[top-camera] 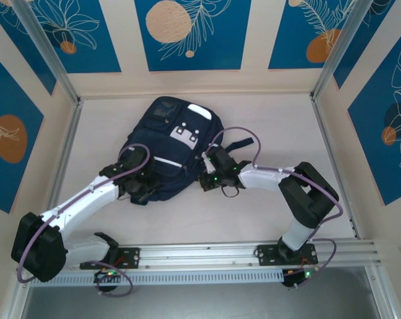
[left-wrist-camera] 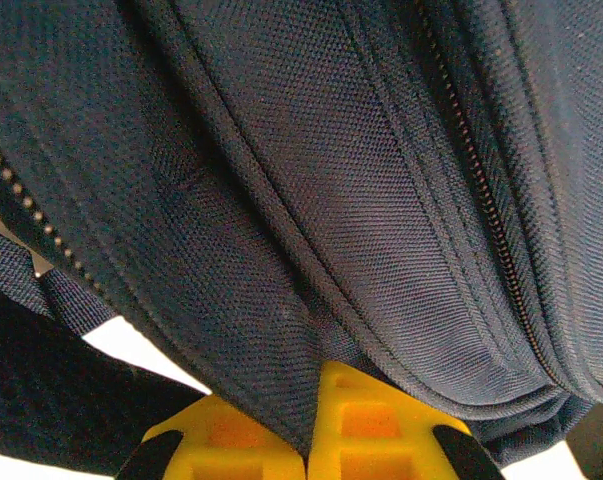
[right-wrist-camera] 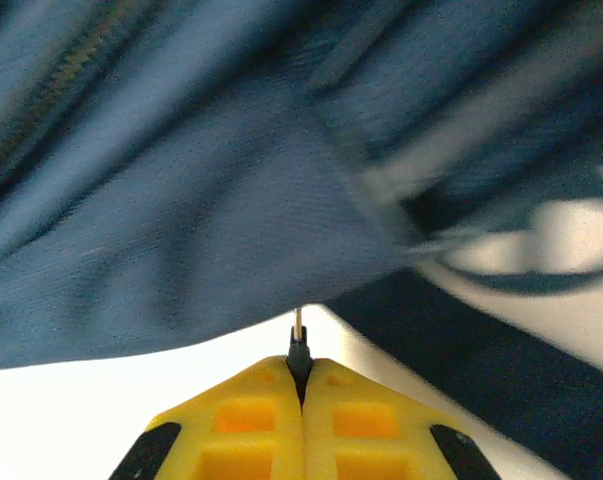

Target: Pack books, pencil case, and school supplies into a backpack

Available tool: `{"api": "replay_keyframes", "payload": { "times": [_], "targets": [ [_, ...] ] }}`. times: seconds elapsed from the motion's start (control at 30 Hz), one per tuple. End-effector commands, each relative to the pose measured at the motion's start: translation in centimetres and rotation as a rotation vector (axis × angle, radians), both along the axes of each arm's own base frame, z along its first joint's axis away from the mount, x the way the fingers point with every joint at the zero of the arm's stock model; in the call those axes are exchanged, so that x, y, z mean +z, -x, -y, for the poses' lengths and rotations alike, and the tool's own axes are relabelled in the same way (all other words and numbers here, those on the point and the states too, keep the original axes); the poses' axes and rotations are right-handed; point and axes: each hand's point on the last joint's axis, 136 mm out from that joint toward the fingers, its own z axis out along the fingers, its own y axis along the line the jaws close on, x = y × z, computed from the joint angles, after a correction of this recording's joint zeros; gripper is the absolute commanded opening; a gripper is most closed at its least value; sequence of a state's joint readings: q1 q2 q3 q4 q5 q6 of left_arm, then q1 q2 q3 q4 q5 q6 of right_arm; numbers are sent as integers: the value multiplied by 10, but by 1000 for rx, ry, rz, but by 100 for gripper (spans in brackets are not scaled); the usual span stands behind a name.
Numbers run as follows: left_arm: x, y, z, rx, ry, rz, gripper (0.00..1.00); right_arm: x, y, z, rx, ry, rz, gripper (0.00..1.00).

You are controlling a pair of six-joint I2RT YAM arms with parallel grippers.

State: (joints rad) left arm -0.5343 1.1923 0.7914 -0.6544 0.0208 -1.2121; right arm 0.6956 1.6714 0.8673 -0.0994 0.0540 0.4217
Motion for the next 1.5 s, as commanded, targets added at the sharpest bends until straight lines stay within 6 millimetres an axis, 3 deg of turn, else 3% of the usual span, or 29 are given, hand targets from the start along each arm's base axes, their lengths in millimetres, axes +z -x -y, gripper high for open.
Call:
{"api": "replay_keyframes", "payload": {
  "times": [0.0,0.3,0.43,0.57,0.7,0.8,0.83,0.87,1.03,1.23,1.37,1.47],
  "targets": [
    [-3,13,-11,-31,-47,-36,0,-16,-6,33,-158,67,-85,0],
    [-4,13,-6,-54,-27,-41,0,-15,-20,45,-274,34,-149,0],
    [-5,11,17,-142,35,-37,0,-9,-18,42,-275,-4,-163,6],
    [-2,12,45,-250,73,-40,0,-9,-12,53,-306,10,-146,32],
    [0,14,69,-332,115,-41,0,2,1,70,-354,19,-113,79],
    [1,17,87,-399,134,-38,0,21,9,94,-437,39,-54,83],
    [1,19,94,-426,137,-40,0,30,11,102,-463,39,-23,96],
    [1,21,101,-452,143,-40,0,38,13,107,-479,34,3,99],
    [7,34,149,-653,172,-44,0,79,19,132,-547,3,102,99],
    [26,48,198,-877,177,-43,15,100,18,141,-550,-25,158,99],
    [23,67,219,-939,209,-76,22,112,17,150,-569,-40,194,99],
    [20,79,228,-1000,227,-106,39,117,16,156,-576,-47,211,99]
  ]
}}
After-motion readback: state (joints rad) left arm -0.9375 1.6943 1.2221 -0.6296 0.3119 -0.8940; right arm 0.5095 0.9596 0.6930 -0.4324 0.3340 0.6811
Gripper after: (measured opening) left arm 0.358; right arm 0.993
